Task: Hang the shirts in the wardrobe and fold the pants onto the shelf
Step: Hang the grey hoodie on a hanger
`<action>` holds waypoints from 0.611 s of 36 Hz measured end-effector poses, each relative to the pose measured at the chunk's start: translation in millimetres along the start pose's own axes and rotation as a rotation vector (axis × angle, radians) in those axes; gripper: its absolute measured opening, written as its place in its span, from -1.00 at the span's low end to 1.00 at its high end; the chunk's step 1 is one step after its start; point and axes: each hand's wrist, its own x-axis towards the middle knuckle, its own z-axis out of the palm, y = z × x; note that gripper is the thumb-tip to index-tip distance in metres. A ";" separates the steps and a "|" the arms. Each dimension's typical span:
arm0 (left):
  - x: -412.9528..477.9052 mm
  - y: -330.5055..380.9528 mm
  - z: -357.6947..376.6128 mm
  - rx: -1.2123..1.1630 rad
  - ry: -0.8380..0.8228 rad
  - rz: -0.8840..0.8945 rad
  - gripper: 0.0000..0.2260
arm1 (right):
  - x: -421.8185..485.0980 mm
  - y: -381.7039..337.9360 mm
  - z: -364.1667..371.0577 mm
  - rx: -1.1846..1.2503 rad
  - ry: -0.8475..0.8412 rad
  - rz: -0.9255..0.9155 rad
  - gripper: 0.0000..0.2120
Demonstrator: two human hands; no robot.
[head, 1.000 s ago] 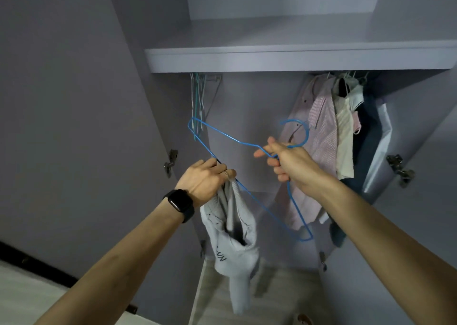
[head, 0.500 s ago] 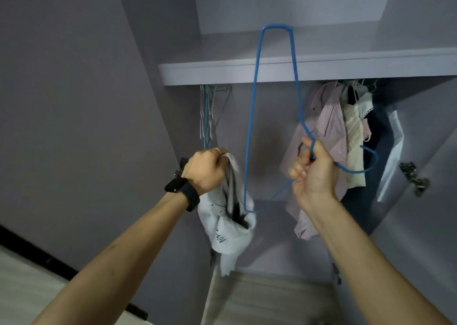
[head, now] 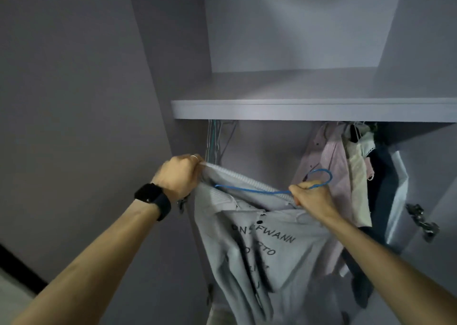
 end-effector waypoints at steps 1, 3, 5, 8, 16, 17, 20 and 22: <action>-1.0 2.2 3.3 0.054 -0.025 -0.009 -0.80 | 5.6 -6.0 -2.0 -0.055 -0.025 -0.019 -0.62; 0.6 8.7 9.6 0.155 -0.046 -0.033 -0.76 | 15.5 -20.4 -4.8 -0.182 -0.105 -0.040 -0.64; 6.3 10.7 12.1 0.252 -0.046 -0.025 -0.72 | 24.6 -32.1 -10.0 -0.247 -0.150 -0.050 -0.65; 16.8 1.6 8.3 0.351 -0.056 -0.023 -0.70 | 36.5 -34.3 -26.4 -0.162 0.015 -0.060 -0.63; 38.1 31.8 5.0 0.270 -0.050 0.050 -0.71 | 30.4 -53.6 -14.1 -0.510 -0.249 -0.277 -0.61; 38.6 42.8 10.1 0.235 -0.044 0.070 -0.74 | 30.8 -61.5 -10.3 -0.457 -0.212 -0.338 -0.61; 40.6 72.7 22.5 0.095 -0.074 0.055 -0.78 | 36.3 -84.8 -1.9 -0.396 -0.137 -0.461 -0.55; 45.0 82.7 25.5 0.026 -0.087 0.019 -0.77 | 35.7 -95.6 4.8 -0.640 -0.272 -0.452 -0.60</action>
